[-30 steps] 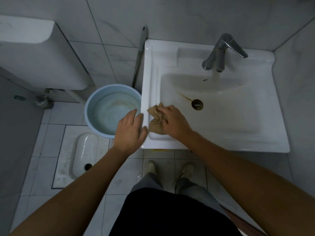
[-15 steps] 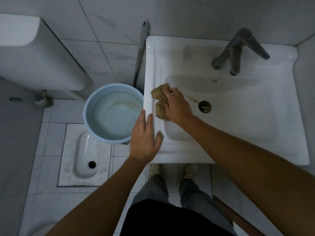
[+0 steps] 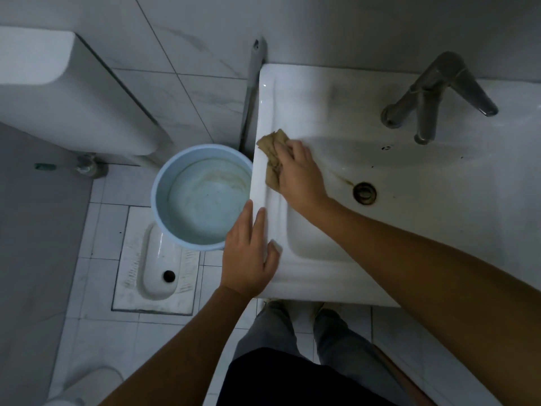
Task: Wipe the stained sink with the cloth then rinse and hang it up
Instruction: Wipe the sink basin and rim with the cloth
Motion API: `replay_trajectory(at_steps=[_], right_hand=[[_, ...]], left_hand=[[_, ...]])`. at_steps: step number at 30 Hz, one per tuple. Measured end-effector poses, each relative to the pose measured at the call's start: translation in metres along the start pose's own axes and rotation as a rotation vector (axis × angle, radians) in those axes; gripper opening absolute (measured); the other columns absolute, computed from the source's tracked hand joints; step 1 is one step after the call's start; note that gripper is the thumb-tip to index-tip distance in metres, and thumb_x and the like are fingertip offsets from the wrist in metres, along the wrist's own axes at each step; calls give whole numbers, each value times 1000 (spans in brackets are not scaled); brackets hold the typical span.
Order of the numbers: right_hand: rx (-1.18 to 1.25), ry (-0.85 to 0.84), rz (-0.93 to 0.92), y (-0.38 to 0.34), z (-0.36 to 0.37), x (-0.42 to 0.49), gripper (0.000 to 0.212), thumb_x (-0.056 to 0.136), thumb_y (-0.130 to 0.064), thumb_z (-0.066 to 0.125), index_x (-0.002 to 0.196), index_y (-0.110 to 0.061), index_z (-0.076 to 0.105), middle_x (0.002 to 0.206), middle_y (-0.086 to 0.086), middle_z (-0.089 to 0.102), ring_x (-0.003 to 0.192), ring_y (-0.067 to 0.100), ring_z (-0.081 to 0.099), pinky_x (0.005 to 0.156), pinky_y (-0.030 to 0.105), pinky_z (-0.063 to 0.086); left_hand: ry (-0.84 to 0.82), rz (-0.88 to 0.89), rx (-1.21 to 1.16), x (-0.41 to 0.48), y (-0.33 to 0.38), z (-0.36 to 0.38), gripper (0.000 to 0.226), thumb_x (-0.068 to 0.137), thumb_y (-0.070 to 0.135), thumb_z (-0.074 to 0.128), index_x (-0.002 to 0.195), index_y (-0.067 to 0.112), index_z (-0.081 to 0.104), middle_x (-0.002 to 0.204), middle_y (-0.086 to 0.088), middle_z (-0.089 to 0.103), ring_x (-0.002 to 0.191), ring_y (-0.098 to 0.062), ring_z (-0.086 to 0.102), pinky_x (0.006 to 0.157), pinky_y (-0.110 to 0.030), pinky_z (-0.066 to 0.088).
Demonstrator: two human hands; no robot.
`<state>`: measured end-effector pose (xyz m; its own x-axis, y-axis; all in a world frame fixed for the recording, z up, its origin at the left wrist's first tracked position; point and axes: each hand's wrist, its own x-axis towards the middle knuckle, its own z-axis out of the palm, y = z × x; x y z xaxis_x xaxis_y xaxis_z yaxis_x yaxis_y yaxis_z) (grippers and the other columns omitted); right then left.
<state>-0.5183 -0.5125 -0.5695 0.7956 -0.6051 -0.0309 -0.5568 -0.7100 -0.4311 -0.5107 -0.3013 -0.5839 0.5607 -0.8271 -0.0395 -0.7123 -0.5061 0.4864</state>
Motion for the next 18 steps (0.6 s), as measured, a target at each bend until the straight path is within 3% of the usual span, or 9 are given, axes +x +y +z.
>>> replay_trajectory(at_steps=[3,7,9,12,18], right_hand=[[-111,-24,-133,23,-15,11,53,88,-9,52,141,-12,51,132,15,53,118,35,50,92,44,49],[-179,41,12,68,-45,44,55,90,-11,55,144,-17,46,132,14,50,115,34,50,86,42,48],[-249,35,-28,87,-53,43,59,89,-12,60,146,-16,44,129,16,51,112,34,50,78,39,49],[-228,21,79,106,-61,32,55,91,-13,60,143,-15,44,128,17,49,113,35,50,82,44,52],[-281,8,262,149,-82,3,66,87,-12,68,146,-16,38,139,18,42,119,34,51,87,44,55]], left_hand=[[8,8,26,0,2,-1,67,93,33,54,152,8,35,162,-21,26,143,-33,37,116,-42,32],[18,13,51,0,1,0,65,94,32,51,152,7,35,161,-21,26,139,-35,41,112,-47,39],[15,5,62,0,2,-1,66,94,32,53,152,8,35,161,-20,26,139,-35,41,110,-48,41],[2,-13,73,1,5,-3,65,94,34,50,152,10,35,161,-20,26,137,-35,42,109,-50,43],[-9,-10,87,1,6,-5,67,93,34,49,153,9,33,161,-21,27,138,-37,40,108,-52,42]])
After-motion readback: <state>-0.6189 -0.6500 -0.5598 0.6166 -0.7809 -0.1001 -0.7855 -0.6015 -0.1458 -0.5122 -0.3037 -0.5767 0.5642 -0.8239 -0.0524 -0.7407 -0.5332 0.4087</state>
